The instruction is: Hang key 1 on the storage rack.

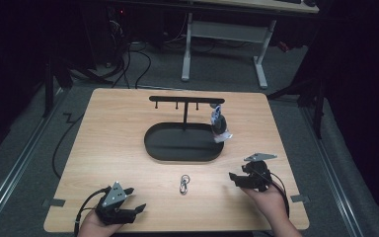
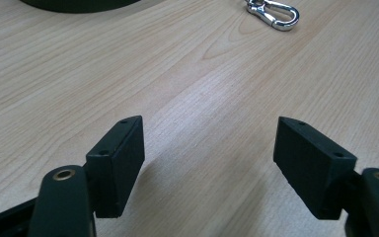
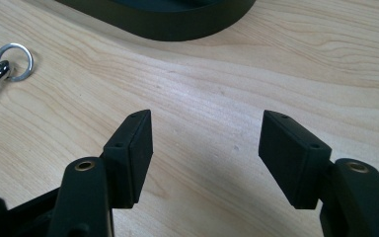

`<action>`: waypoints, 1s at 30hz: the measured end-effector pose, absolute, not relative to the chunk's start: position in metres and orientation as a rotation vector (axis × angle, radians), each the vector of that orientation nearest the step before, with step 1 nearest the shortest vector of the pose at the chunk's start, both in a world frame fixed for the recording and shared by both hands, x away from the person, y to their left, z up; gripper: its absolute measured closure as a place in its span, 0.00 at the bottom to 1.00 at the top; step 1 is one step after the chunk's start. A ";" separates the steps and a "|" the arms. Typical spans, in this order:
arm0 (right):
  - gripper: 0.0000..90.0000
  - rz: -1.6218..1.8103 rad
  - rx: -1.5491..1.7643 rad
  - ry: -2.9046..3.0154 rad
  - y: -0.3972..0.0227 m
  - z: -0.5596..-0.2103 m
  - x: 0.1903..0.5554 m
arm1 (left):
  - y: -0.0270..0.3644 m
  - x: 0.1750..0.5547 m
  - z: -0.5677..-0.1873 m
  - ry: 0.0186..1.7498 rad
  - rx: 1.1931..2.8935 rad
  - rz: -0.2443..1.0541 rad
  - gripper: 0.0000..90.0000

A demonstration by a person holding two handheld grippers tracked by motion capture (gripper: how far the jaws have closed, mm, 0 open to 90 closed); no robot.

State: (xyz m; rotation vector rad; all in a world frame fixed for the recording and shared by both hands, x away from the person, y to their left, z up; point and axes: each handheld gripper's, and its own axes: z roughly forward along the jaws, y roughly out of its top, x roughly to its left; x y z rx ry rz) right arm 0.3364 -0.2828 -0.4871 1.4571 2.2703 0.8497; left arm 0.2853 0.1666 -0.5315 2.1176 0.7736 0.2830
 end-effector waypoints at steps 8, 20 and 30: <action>0.53 1.018 1.348 2.112 -0.286 -0.512 0.292 | 0.157 0.283 -0.526 0.819 2.068 0.297 0.38; 0.59 1.155 1.423 2.130 -0.300 -0.510 0.291 | 0.091 0.312 -0.521 0.924 2.098 0.323 0.91; 0.58 1.197 1.408 2.151 -0.303 -0.509 0.290 | 0.034 0.331 -0.523 0.856 2.185 0.309 0.94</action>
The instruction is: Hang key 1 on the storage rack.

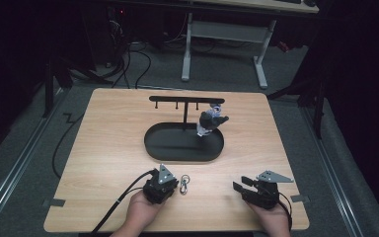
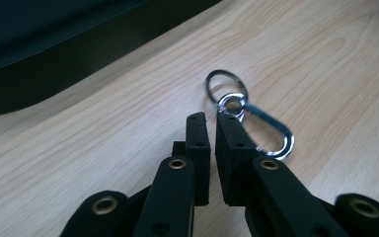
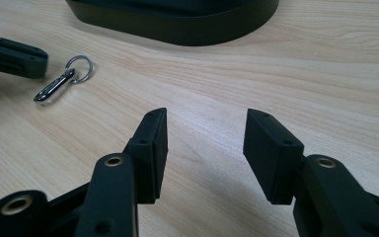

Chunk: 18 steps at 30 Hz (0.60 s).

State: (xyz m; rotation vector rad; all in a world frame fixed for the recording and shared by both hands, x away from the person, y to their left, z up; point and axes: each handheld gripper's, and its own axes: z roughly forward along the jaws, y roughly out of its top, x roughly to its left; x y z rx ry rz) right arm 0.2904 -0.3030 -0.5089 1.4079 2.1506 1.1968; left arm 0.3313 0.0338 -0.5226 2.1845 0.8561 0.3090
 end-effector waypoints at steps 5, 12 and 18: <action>0.58 1.204 1.418 2.150 -0.305 -0.508 0.289 | 0.009 0.332 -0.522 0.806 2.204 0.290 0.94; 0.58 1.215 1.427 2.152 -0.308 -0.509 0.290 | -0.039 0.332 -0.521 0.713 2.226 0.258 0.94; 0.58 1.217 1.435 2.151 -0.309 -0.510 0.291 | -0.065 0.329 -0.517 0.644 2.208 0.253 0.91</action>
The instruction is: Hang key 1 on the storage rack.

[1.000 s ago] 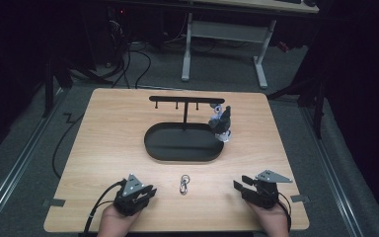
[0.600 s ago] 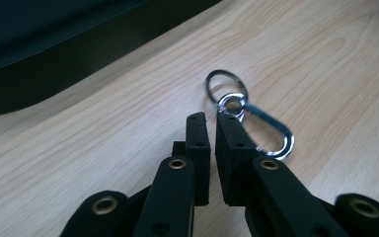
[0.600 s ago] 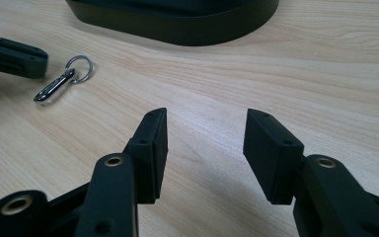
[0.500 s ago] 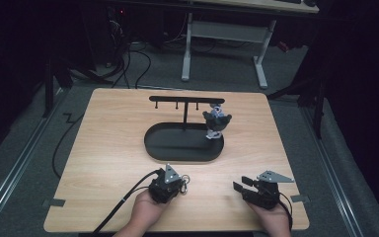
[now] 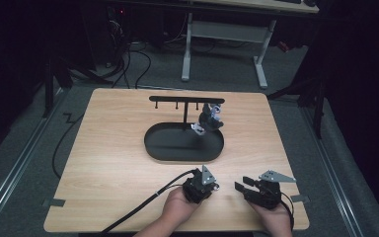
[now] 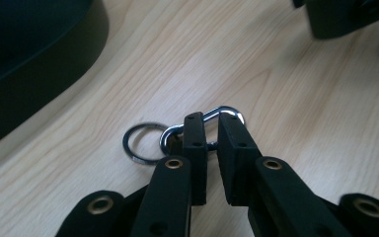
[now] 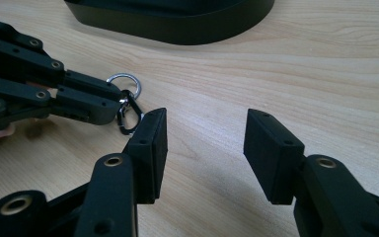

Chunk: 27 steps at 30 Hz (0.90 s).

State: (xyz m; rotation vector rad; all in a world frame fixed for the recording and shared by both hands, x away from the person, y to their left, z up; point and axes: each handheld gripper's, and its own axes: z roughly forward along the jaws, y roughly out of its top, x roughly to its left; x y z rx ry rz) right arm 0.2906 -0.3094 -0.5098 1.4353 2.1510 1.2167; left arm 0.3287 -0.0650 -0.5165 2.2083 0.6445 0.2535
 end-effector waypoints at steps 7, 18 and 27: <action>0.58 1.219 1.455 2.181 -0.311 -0.513 0.292 | 0.020 0.327 -0.511 0.756 2.133 0.309 0.85; 0.57 1.196 1.443 2.279 -0.296 -0.517 0.297 | 0.165 0.305 -0.530 1.012 2.029 0.359 0.74; 0.64 1.055 1.352 2.464 -0.257 -0.514 0.325 | 0.173 0.304 -0.526 0.965 1.997 0.330 0.72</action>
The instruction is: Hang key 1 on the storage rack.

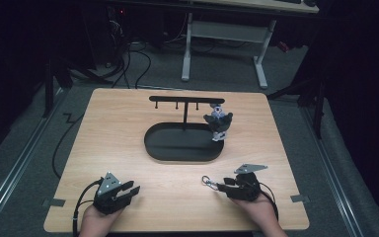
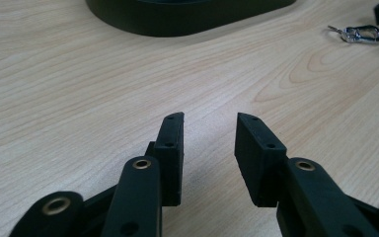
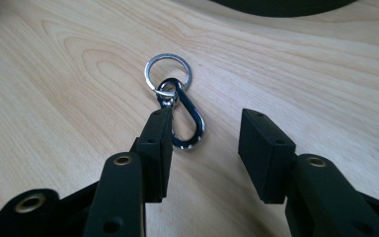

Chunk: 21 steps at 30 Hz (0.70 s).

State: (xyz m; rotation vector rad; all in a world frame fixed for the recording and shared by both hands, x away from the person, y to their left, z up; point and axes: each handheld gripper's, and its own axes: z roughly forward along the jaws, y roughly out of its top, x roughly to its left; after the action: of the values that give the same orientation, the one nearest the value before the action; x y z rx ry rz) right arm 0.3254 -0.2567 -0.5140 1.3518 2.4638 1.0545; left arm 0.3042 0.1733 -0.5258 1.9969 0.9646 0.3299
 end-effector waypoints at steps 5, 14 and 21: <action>0.68 0.954 1.332 2.533 -0.246 -0.511 0.337 | 0.174 0.305 -0.525 0.938 2.008 0.326 0.71; 0.77 0.988 1.340 2.589 -0.242 -0.513 0.335 | 0.175 0.304 -0.522 0.930 1.993 0.318 0.70; 0.80 1.022 1.343 2.604 -0.235 -0.514 0.335 | 0.174 0.302 -0.522 0.934 1.990 0.314 0.70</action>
State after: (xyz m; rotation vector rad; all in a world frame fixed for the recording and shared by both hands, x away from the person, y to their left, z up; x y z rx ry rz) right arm 0.3350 -0.2349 -0.5141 1.3428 2.6044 1.0219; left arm 0.3024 0.1740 -0.5224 1.9896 0.9345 0.3139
